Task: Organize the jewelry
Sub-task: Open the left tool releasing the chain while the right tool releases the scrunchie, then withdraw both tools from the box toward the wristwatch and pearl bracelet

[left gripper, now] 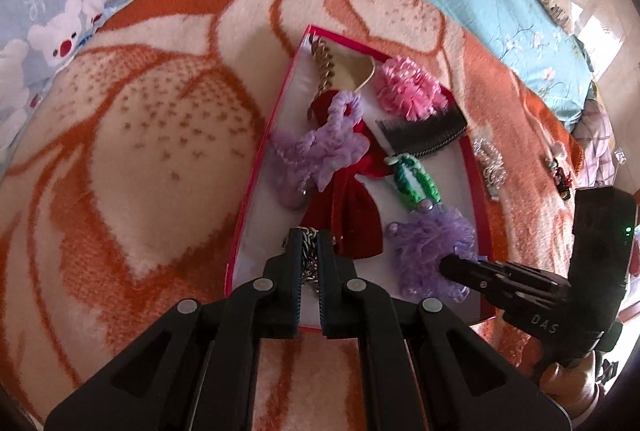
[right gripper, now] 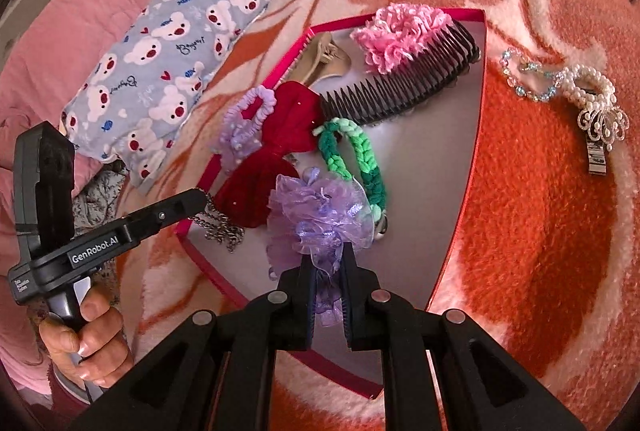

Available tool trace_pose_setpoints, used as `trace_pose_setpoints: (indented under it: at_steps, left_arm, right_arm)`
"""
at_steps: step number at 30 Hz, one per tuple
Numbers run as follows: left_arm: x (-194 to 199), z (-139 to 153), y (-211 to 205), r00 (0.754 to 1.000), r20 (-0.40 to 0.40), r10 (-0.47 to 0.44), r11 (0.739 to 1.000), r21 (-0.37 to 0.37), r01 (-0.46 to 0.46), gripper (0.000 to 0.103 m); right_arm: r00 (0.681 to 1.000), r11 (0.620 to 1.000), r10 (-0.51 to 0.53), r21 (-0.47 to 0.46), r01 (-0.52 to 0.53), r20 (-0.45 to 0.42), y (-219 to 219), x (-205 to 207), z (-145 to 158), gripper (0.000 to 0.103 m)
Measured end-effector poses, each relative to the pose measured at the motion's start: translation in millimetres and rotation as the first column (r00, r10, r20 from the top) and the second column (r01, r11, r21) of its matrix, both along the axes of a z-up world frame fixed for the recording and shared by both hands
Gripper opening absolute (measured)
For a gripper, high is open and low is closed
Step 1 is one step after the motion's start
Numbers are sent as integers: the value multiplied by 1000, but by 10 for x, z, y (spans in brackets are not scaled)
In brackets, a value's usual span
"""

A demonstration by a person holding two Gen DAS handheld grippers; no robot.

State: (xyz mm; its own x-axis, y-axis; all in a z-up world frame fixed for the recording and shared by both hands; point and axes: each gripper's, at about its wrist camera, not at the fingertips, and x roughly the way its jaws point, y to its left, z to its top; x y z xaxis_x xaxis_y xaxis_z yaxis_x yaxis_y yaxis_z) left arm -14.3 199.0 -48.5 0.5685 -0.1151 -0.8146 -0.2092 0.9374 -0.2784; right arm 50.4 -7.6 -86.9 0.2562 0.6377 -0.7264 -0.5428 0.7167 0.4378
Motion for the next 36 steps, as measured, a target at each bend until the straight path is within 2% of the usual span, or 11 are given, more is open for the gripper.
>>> trace_pose_setpoints:
  at_steps: [4, 11, 13, 15, 16, 17, 19, 26, 36]
  left_arm:
    - [16, -51, -5, 1000, -17, 4, 1000, 18, -4, 5]
    - [30, -86, -10, 999, -36, 14, 999, 37, -13, 5]
    - [31, -88, -12, 999, -40, 15, 999, 40, -14, 5]
    - [21, -89, -19, 999, -46, 19, 998, 52, -16, 11]
    - [31, -90, -24, 999, -48, 19, 998, 57, -16, 17]
    - [28, -89, -25, 999, -49, 20, 998, 62, -17, 26]
    - [19, -86, -31, 999, -46, 15, 999, 53, -12, 30]
    - [2, -59, -84, 999, -46, 9, 998, 66, -6, 39]
    - [-82, 47, -66, 998, -34, 47, 999, 26, -46, 41]
  right_arm:
    - [1000, 1000, 3, 0, -3, 2, -8, -7, 12, 16]
    - [1000, 1000, -1, 2, 1, 15, -22, -24, 60, 33]
    - [1000, 1000, 0, -2, 0, 27, -19, -39, 83, 34]
    - [999, 1000, 1, -4, -1, 40, -20, -56, 119, 34]
    - [999, 1000, 1, -2, -1, 45, -22, -61, 134, 34]
    - [999, 1000, 0, 0, 0, 51, -32, -67, 153, 36]
    - [998, 1000, -7, 1, 7, 62, -58, -75, 186, 42]
    - [996, 999, -39, 35, 37, 81, -261, -106, 321, 42]
    - [985, 989, -139, 69, 133, 100, -802, -80, 443, 43]
